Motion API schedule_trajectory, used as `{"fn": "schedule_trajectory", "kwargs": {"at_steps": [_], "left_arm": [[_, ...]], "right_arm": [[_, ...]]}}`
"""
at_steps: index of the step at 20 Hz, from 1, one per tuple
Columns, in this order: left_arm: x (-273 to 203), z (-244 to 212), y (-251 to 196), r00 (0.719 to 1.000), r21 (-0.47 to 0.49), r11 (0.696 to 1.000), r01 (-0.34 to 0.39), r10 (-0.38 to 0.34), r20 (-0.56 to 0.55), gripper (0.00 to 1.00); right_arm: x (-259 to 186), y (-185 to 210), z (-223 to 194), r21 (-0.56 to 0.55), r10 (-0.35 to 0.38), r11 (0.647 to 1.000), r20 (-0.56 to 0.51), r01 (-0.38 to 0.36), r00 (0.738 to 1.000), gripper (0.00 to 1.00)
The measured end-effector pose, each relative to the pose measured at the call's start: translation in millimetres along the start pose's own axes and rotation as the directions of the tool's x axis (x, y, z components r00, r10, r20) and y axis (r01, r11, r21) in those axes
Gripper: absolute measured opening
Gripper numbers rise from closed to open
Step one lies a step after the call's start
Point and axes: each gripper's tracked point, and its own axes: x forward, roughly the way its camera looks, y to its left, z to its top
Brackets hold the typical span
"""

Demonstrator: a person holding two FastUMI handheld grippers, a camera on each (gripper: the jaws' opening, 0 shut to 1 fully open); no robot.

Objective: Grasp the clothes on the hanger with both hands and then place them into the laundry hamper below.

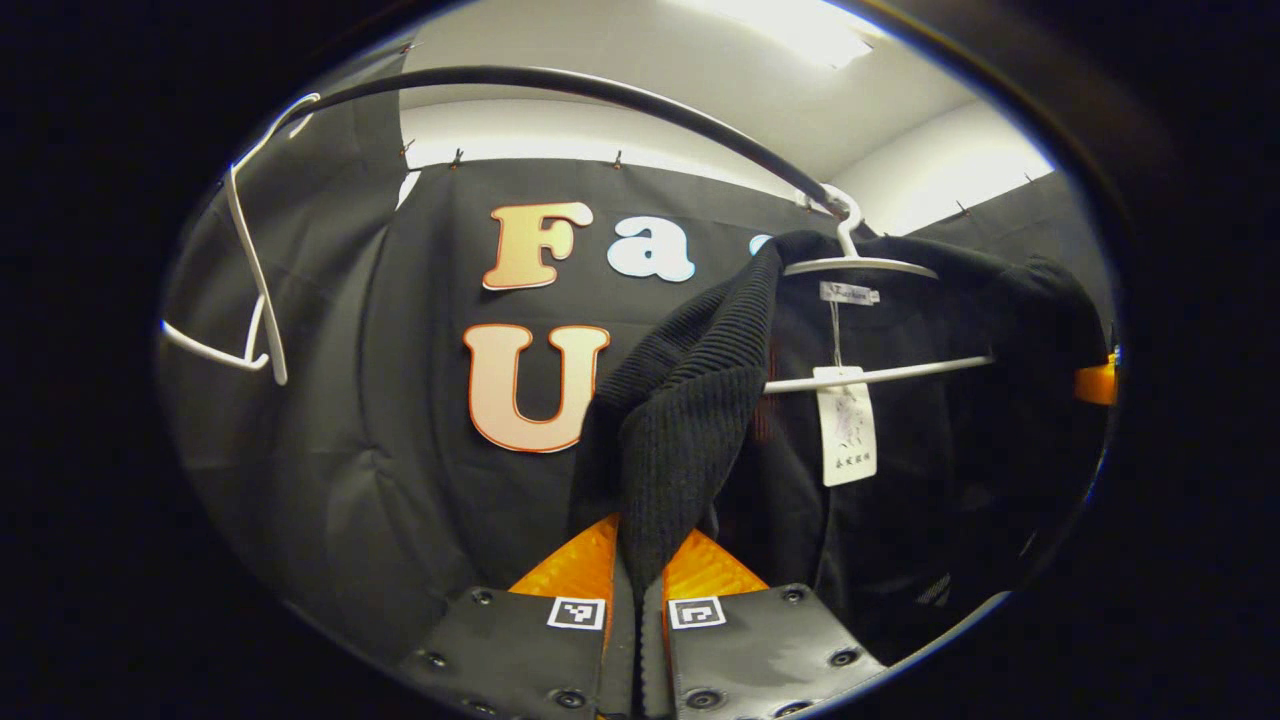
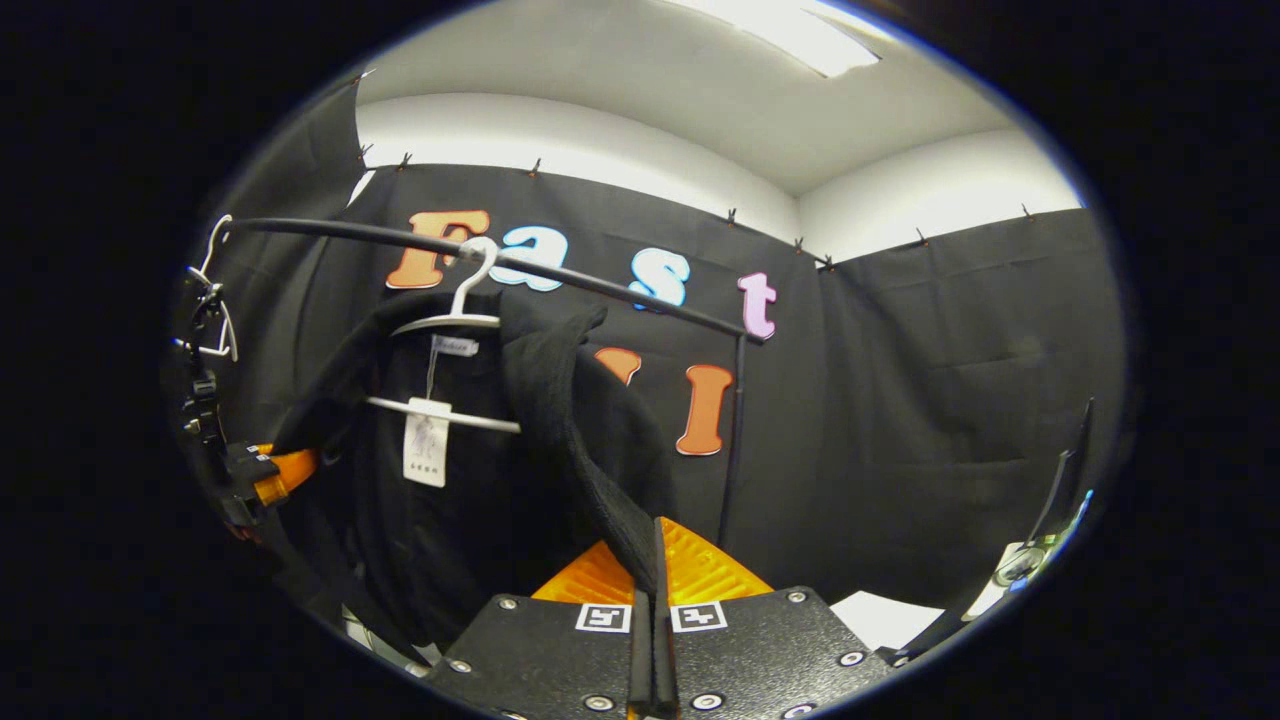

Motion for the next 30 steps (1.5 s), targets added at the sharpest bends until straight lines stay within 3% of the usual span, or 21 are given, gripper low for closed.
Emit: {"fn": "schedule_trajectory", "kwargs": {"at_steps": [3,6,15,19,23,30], "left_arm": [[4.0,15.3,18.2,0.999,-0.027,0.998,-0.049,0.049,0.018,0.12],[12.7,36.9,31.6,0.995,0.016,0.997,-0.082,0.081,0.055,0.1],[39.1,88.0,52.8,0.982,0.087,0.984,-0.156,0.145,0.12,0.1],[62.5,86.0,61.6,0.982,0.093,0.982,-0.166,0.157,0.103,0.1],[87.6,83.3,66.9,0.982,0.058,0.982,-0.182,0.179,0.061,0.1],[100.3,82.2,81.4,0.967,0.104,0.962,-0.253,0.247,0.066,0.1]], "right_arm": [[13.7,-31.1,35.8,-0.011,-0.047,0.999,0.058,0.048,0.997,0.0],[31.7,-53.8,62.7,-0.023,-0.071,0.997,0.095,0.073,0.993,0.0],[116.6,-87.7,102.0,-0.08,-0.058,0.995,0.107,0.066,0.993,0.0],[151.9,-107.2,98.0,-0.104,-0.071,0.991,0.095,0.081,0.993,0.0],[180.9,-102.5,75.6,-0.107,-0.062,0.992,0.054,0.067,0.997,0.0],[175.4,-70.2,16.2,-0.114,-0.006,0.993,-0.012,0.005,1.0,0.0]]}}
